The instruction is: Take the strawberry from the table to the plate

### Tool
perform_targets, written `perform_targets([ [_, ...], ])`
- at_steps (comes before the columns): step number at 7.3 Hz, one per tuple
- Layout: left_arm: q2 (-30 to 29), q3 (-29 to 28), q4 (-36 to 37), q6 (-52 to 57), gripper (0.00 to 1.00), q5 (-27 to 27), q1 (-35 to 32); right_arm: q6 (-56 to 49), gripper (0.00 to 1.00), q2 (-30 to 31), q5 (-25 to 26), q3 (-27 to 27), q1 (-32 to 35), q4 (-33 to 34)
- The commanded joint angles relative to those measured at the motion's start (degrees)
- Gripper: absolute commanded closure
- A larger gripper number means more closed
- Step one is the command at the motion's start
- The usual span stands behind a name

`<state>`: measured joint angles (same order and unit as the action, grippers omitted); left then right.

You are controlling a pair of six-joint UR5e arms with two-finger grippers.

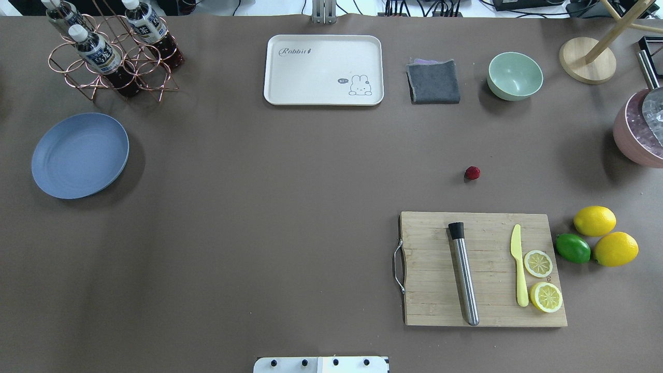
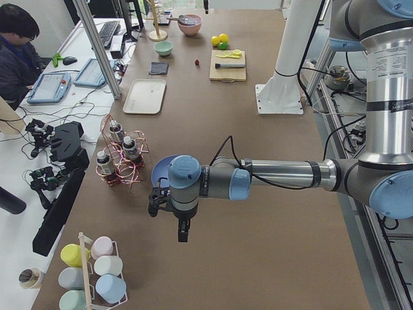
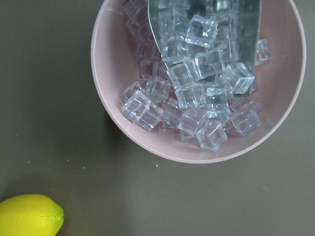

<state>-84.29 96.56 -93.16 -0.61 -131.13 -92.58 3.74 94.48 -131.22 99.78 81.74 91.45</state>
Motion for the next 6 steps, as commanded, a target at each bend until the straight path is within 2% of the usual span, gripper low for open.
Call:
perform_targets([
  [1,0.0,0.0,0.0,0.1,0.02,0.0,0.0,-0.2,0.00,0.0,0.0,0.1,0.0,0.0],
  [6,-0.2,-0.6,0.0,0.3,0.02,1.5,0.3,-0.3,0.00,-0.1,0.2,0.2,0.0,0.0],
])
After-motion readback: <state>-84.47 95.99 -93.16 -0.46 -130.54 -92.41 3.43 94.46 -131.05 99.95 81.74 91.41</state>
